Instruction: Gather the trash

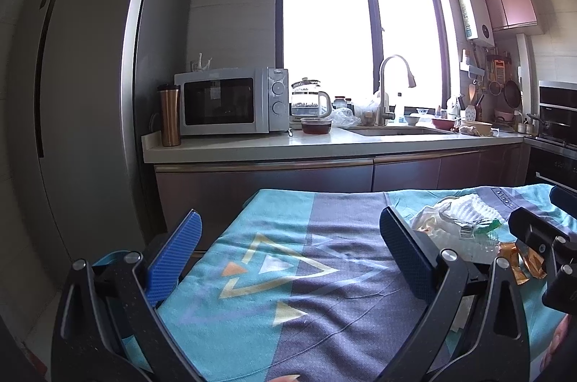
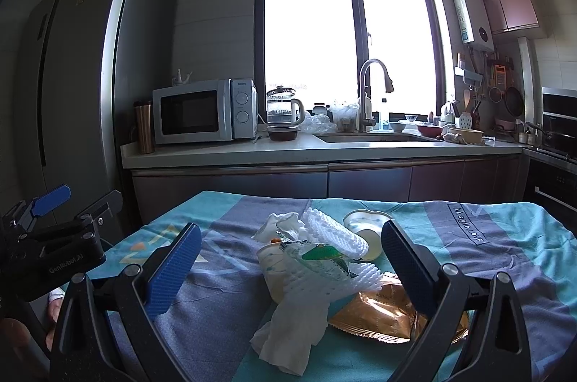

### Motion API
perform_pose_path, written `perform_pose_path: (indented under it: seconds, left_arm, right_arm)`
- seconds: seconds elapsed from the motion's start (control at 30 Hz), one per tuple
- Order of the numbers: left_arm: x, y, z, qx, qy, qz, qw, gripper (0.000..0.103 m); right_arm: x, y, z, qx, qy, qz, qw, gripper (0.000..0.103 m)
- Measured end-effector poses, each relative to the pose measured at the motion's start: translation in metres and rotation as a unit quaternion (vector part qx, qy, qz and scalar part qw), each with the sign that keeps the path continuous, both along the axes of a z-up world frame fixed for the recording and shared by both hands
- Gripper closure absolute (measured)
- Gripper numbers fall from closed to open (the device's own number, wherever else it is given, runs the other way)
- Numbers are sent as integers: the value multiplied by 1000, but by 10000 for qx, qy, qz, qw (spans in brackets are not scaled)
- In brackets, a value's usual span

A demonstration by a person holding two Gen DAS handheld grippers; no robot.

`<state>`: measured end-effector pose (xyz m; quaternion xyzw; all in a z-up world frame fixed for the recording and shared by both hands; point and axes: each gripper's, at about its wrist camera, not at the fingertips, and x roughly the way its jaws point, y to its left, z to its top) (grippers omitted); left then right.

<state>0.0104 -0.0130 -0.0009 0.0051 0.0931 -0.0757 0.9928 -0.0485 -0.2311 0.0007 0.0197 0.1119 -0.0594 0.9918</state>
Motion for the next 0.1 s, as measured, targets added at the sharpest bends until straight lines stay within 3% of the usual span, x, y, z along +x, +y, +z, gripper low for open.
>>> perform_pose_path:
  seconds: [0.1]
  left_arm:
    - [1, 1, -1, -28, 38, -8, 10000, 6]
  right_arm:
    - [0, 0, 0, -12, 13, -8, 10000, 6]
